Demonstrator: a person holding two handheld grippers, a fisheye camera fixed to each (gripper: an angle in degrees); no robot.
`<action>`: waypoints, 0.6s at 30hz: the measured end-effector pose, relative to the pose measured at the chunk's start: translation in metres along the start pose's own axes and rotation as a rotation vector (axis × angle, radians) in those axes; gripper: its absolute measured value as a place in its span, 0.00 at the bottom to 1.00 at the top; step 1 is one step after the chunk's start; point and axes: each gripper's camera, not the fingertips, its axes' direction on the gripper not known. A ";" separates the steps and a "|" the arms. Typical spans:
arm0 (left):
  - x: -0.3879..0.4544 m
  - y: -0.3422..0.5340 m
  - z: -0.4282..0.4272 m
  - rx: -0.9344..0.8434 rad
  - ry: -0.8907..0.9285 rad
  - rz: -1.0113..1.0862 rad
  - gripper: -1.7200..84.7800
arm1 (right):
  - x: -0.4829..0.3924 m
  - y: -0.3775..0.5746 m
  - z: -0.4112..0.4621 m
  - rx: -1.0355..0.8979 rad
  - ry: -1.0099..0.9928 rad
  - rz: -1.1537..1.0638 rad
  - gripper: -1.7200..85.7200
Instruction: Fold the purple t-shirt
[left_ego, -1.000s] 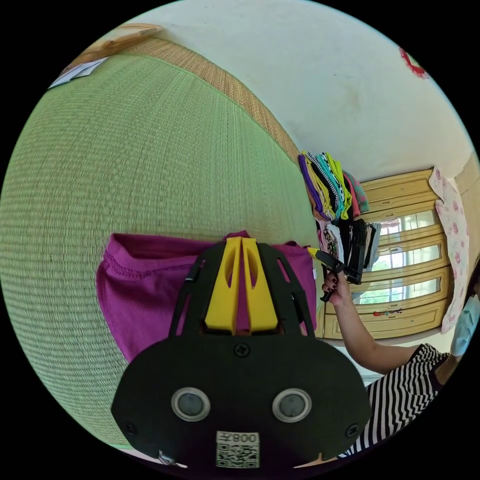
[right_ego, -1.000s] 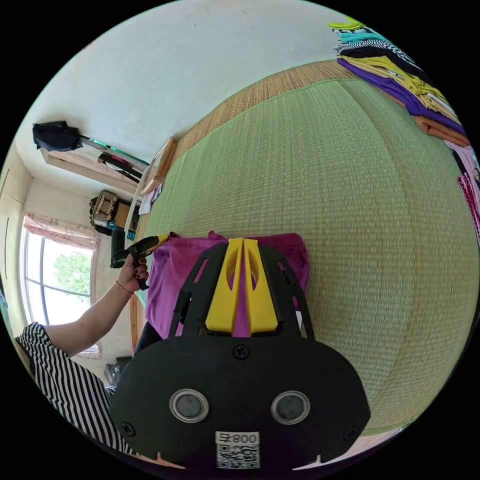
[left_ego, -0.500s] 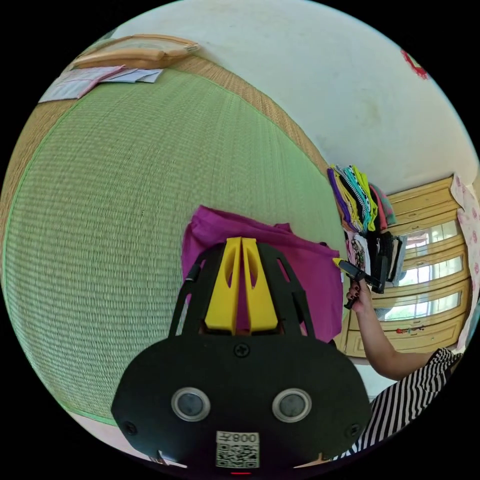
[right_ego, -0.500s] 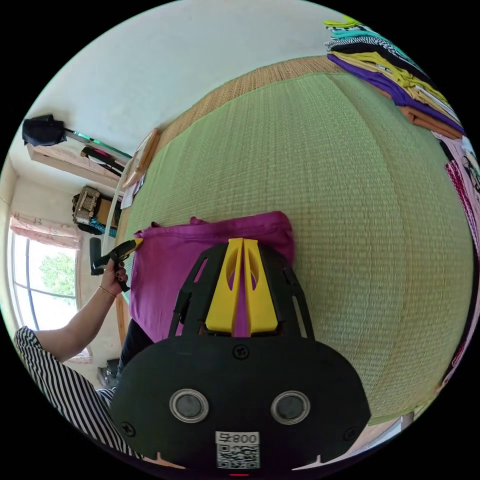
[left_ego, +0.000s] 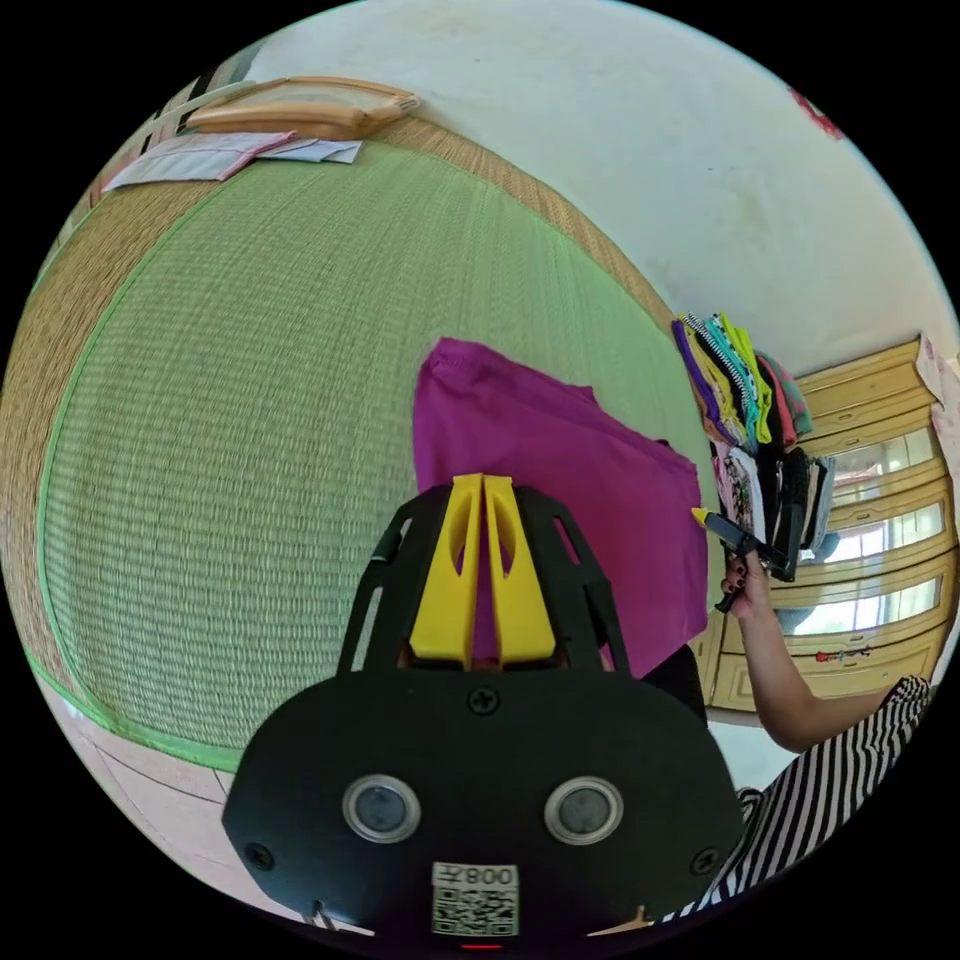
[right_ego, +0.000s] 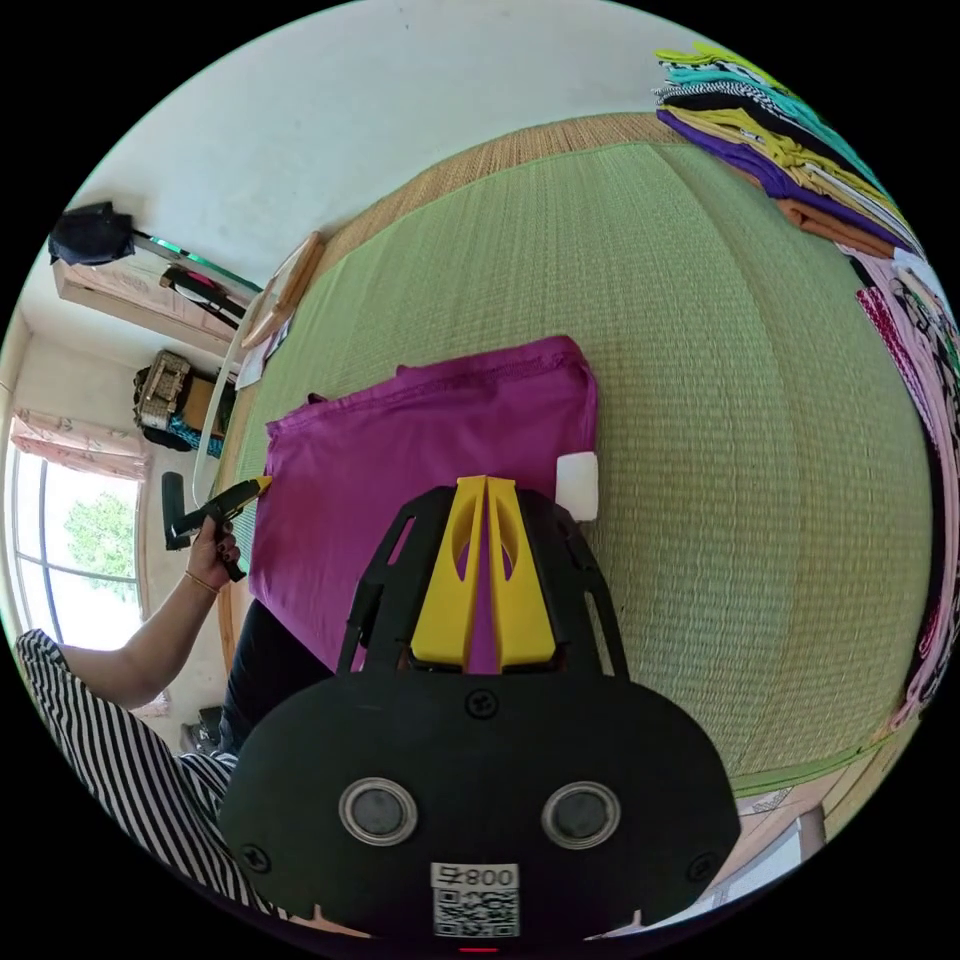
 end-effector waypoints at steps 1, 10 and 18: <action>-0.001 0.003 -0.001 0.007 -0.001 0.009 0.02 | 0.001 0.003 0.006 -0.023 0.006 0.008 0.02; -0.009 -0.002 -0.013 0.025 -0.080 0.004 0.02 | -0.011 -0.014 0.021 -0.010 -0.005 0.038 0.02; 0.014 0.041 -0.041 0.006 0.042 0.097 0.02 | -0.011 -0.003 0.001 0.016 -0.003 0.050 0.02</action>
